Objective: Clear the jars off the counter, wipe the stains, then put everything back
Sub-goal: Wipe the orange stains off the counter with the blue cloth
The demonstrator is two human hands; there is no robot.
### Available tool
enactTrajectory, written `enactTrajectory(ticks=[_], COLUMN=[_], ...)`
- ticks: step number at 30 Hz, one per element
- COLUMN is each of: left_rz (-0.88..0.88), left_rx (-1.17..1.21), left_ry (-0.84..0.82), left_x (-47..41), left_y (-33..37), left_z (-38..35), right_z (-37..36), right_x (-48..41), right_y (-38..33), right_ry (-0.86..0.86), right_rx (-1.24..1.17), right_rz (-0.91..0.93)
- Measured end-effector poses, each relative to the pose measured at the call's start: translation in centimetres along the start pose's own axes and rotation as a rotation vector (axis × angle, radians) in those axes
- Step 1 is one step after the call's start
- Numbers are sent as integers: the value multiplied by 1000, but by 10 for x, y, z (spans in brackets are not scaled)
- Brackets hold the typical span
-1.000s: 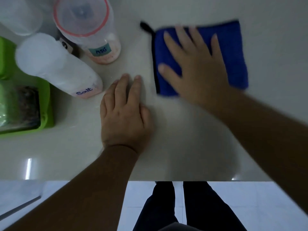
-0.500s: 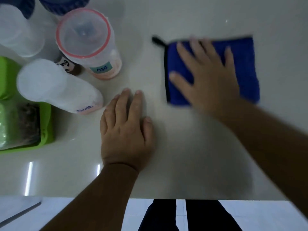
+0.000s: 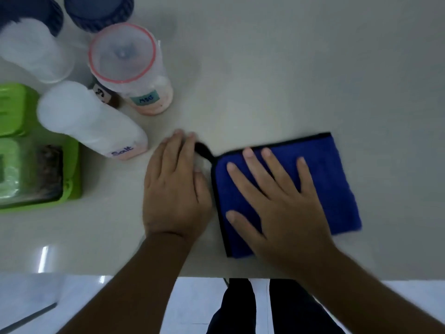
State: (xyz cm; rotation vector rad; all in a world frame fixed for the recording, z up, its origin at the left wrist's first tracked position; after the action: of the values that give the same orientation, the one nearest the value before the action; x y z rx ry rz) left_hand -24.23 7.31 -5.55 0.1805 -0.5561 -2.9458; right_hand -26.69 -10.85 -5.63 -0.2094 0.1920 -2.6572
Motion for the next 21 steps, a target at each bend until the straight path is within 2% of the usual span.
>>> enactTrajectory(ticks=[3,10,12,16,21], left_rz=[11,37,39,31,27], left_rx=[17,-25,-28,-28,-9], left_ry=[23,-6,-12,-7,-28], left_x=[-1,-4,-4,-5,-2], left_y=[-2,-1,-2,-3,-3], left_z=[-2,-1,-1,-1,0], right_z=[3,31,30,28,13], right_x=[-14,-176,-193,-142,18], right_y=[-2,48,58,51,31], right_ry=[-18,35,37,13,-55], right_rx=[-18,-13,-21,45,59], right_rz=[-65,-107,-119,-81,-137])
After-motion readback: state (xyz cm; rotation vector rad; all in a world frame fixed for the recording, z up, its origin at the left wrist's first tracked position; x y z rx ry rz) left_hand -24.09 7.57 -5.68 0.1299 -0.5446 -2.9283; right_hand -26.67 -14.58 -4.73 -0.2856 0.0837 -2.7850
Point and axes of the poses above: each hand's wrist, its own x-axis away from the middle knuckle, its own z-axis out of the back of the hand, y = z × x, the point moved 1 cm from there along -x, towards the middle knuckle, and after that the axes turned 4 degrees about z, right-handed, at the moved point
